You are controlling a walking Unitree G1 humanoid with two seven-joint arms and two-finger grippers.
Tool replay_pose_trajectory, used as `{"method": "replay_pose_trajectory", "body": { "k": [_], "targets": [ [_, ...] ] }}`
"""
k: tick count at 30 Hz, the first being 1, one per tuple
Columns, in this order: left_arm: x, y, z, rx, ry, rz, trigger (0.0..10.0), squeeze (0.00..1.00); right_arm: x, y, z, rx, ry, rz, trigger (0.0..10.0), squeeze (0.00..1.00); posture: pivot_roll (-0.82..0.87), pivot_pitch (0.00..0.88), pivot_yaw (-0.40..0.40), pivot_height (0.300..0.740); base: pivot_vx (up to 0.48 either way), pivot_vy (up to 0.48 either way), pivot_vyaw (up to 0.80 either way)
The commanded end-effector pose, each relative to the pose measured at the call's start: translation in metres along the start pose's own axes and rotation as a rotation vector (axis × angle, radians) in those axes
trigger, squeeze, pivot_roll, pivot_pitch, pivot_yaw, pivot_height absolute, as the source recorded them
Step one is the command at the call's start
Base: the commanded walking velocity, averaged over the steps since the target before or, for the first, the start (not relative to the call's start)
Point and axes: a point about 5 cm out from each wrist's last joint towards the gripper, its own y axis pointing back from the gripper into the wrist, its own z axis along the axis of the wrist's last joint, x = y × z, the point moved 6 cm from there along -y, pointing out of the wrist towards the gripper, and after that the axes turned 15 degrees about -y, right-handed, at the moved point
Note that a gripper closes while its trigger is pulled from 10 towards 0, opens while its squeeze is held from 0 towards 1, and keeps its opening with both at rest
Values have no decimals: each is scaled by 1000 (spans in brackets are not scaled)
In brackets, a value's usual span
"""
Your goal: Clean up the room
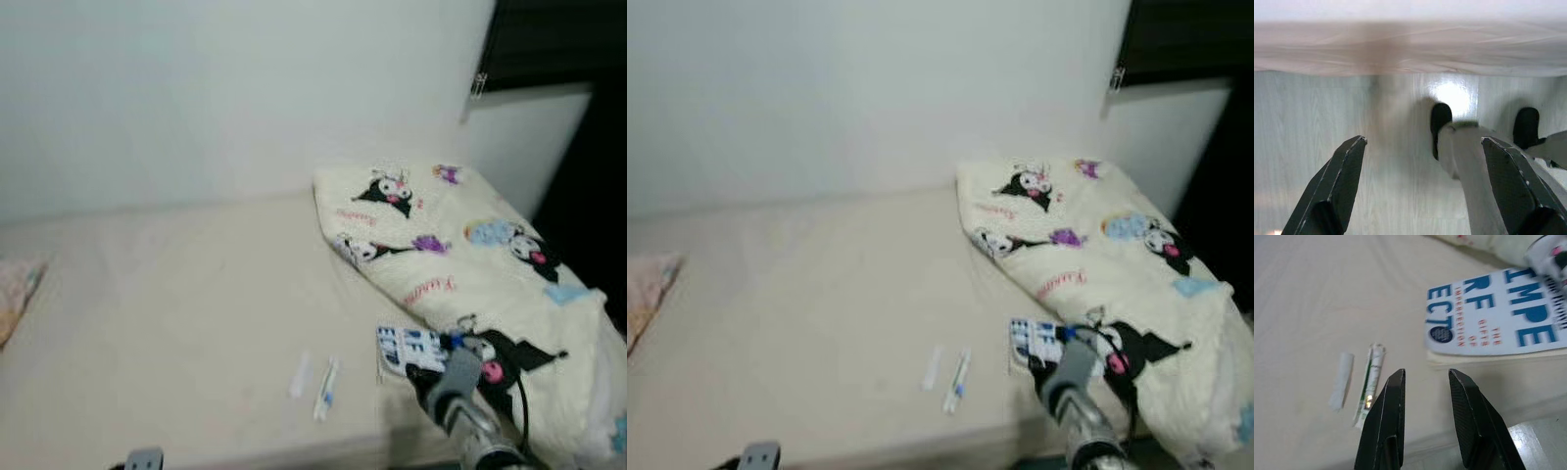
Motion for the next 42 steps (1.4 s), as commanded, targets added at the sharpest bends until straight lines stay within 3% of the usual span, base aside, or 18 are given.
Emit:
{"method": "replay_pose_trajectory", "body": {
  "k": [1,2,3,6,10,11,12,13,15,18,33,37,42],
  "targets": [
    [18,0,5,-15,13,61,10000,0,14,-4,2,1,-20,43,10000,0,-128,0,6,710,0,0,0],
    [35,0,25,-71,57,134,10000,0,26,-7,8,-10,-31,92,10000,0,-122,0,4,700,0,0,0],
    [35,0,25,-71,57,134,10000,0,26,-7,8,-10,-31,92,10000,0,-122,0,4,700,0,0,0],
    [52,0,53,-154,97,189,10000,0,39,-10,16,-21,-40,135,10000,0,-119,0,2,685,0,0,0],
    [57,0,73,-206,91,196,10000,0,48,-12,23,-37,-55,163,10000,0,-118,0,4,670,0,0,0],
    [57,0,81,-227,87,193,10000,0,54,-13,26,-42,-55,185,10000,388,-119,0,7,665,0,0,0],
    [56,0,87,-242,86,191,10000,0,59,-14,28,-44,-56,202,10000,388,-119,0,7,660,0,0,0],
    [55,0,92,-257,90,187,10000,0,61,-14,29,-45,-56,211,10000,1000,-117,0,6,655,0,0,0],
    [55,0,92,-257,90,187,10000,0,61,-14,29,-45,-56,211,10000,1000,-117,0,6,655,0,0,0],
    [50,1,112,-315,106,173,10000,0,58,-14,26,-36,-58,199,10000,1000,-114,0,4,635,0,0,0],
    [43,8,156,-463,119,123,10000,0,51,-12,21,-29,-90,192,10000,1000,-95,0,19,570,0,0,0],
    [46,10,163,-493,124,127,10000,0,55,-13,22,-33,-91,200,10000,1000,-82,0,27,555,0,0,0],
    [55,19,183,-583,119,140,10000,0,72,-16,33,-59,-86,246,10000,1000,-51,17,37,535,0,0,0]
  ]
}}
